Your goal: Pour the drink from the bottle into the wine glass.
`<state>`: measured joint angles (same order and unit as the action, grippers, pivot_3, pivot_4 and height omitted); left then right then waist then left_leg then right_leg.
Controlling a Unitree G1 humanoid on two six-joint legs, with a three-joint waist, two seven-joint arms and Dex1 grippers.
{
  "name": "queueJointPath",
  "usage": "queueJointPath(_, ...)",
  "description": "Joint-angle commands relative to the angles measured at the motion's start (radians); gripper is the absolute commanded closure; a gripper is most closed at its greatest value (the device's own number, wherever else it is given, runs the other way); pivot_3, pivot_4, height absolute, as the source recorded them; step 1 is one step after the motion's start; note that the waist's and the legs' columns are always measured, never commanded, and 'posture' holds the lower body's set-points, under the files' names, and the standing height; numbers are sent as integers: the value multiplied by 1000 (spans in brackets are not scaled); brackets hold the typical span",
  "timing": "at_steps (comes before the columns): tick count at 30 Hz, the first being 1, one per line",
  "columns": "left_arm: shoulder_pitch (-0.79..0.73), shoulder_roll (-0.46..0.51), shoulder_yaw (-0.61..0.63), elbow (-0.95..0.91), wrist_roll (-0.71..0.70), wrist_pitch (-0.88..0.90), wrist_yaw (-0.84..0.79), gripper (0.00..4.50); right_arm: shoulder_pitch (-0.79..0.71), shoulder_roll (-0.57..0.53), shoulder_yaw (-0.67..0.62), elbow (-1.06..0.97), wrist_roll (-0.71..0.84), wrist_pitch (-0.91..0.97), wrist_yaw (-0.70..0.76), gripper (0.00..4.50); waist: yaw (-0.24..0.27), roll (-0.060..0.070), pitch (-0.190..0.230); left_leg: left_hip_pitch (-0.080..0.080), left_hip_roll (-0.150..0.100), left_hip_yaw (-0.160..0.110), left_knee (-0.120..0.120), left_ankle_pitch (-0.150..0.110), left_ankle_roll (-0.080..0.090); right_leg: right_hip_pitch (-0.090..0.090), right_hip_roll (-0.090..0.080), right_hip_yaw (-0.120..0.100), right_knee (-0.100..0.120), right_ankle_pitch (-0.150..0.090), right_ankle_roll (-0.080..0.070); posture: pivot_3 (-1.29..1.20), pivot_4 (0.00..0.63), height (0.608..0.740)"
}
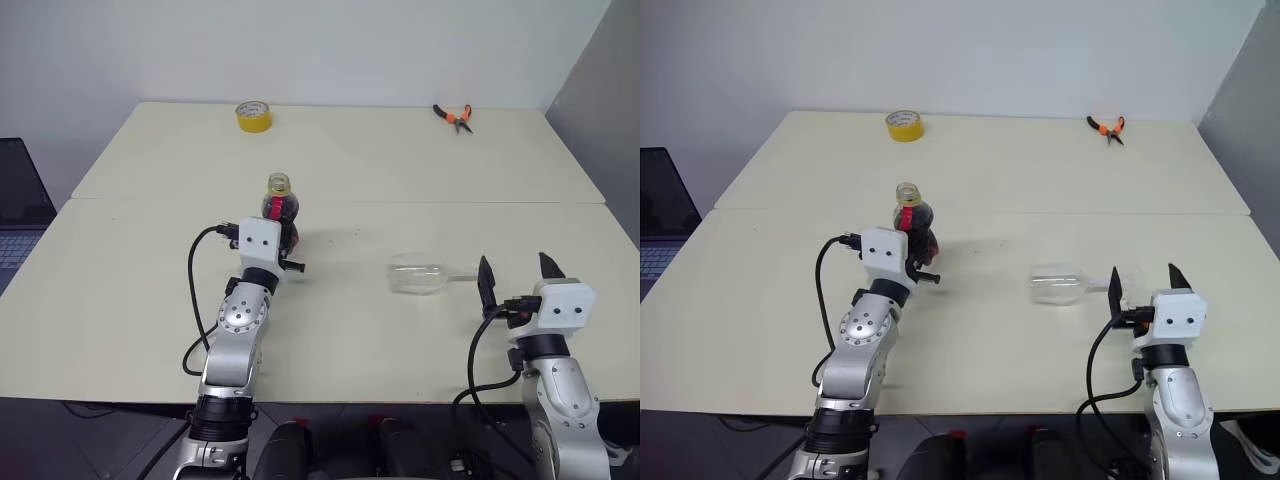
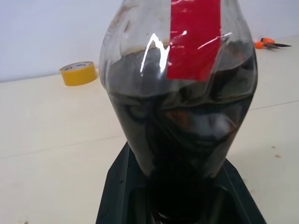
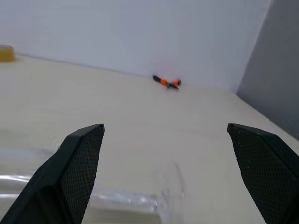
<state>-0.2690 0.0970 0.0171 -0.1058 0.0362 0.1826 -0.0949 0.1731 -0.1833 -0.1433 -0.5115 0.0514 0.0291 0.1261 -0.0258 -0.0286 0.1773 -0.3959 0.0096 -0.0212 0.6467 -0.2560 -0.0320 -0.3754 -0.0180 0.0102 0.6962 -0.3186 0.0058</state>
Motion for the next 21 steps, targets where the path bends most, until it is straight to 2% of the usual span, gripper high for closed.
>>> queueJointPath(1,-22,4,29,-18,-16,-18,18,3882,-56,-34,65,-86,68,28,91,0,0,0,0,0,0,0,0,0,0,0,0,0,0,0,0,0,150,740)
queueJointPath(5,-22,13,63,4,-33,-17,20,3882,-137,-116,176,-139,199,178,250,0,0,0,0,0,0,-1,0,-1,1,0,0,-1,0,0,0,0,150,740)
queueJointPath(11,-36,31,125,54,-82,-13,25,3882,-298,-170,228,-132,317,363,332,0,2,0,0,-1,0,-3,2,-1,3,1,0,-3,0,0,0,0,150,740)
queueJointPath(21,-103,71,173,194,-133,-78,-7,3883,-523,-117,442,16,249,488,370,0,2,-1,0,-2,0,-4,2,-1,2,0,0,-5,0,0,0,0,150,740)
